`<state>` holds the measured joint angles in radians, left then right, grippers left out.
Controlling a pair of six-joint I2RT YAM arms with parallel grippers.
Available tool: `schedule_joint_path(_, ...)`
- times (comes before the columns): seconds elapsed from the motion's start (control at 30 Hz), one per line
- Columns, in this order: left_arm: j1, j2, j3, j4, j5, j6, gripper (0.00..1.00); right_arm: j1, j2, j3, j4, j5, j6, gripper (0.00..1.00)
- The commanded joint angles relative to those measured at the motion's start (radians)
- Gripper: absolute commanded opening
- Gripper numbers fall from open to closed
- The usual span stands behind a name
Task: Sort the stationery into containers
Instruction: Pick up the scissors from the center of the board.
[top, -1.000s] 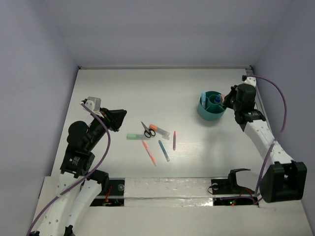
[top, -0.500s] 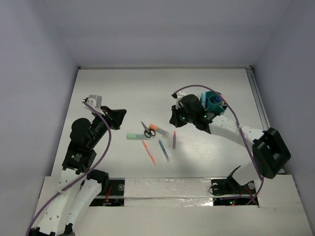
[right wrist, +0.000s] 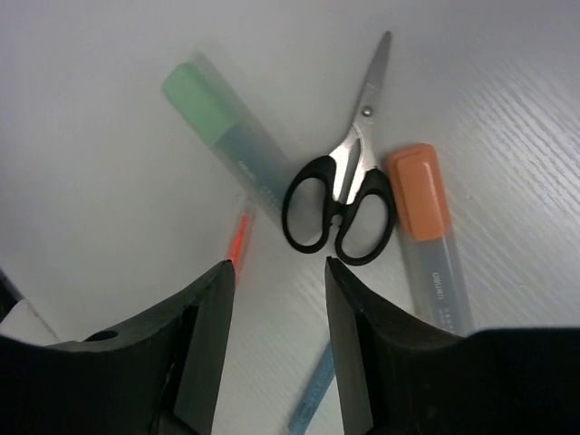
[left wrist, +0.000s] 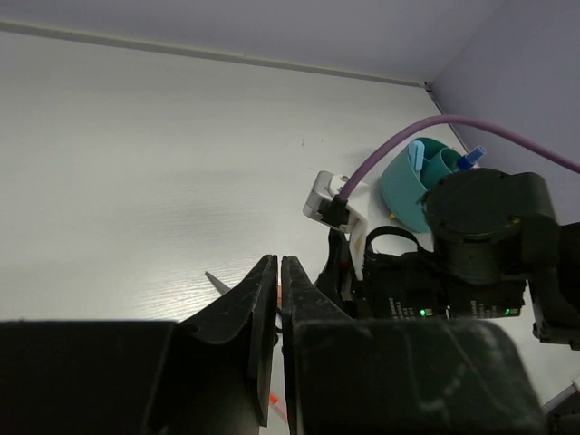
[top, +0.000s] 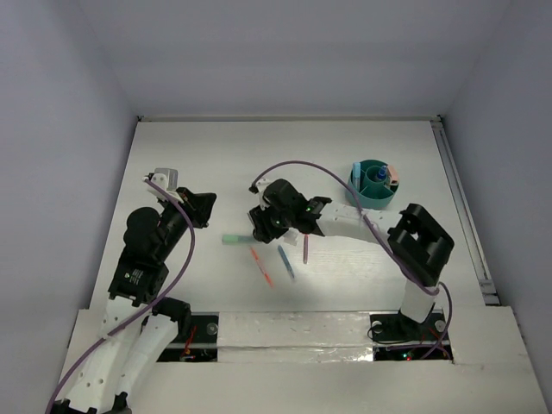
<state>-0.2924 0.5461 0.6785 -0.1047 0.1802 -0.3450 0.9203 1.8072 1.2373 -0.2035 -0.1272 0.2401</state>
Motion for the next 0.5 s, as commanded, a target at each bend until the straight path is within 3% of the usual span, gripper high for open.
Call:
schedule_joint_path(0.0,0.006,-0.006,0.026,0.039,0.016,0.021,0.04,-0.005,0.047,0.082,-0.017,0.044,0.002,0.49)
schedule_joint_path(0.47,0.006,-0.02,0.018,0.046,0.034,0.011,0.05,-0.005,0.165,0.145,-0.023,0.178,0.044,0.44)
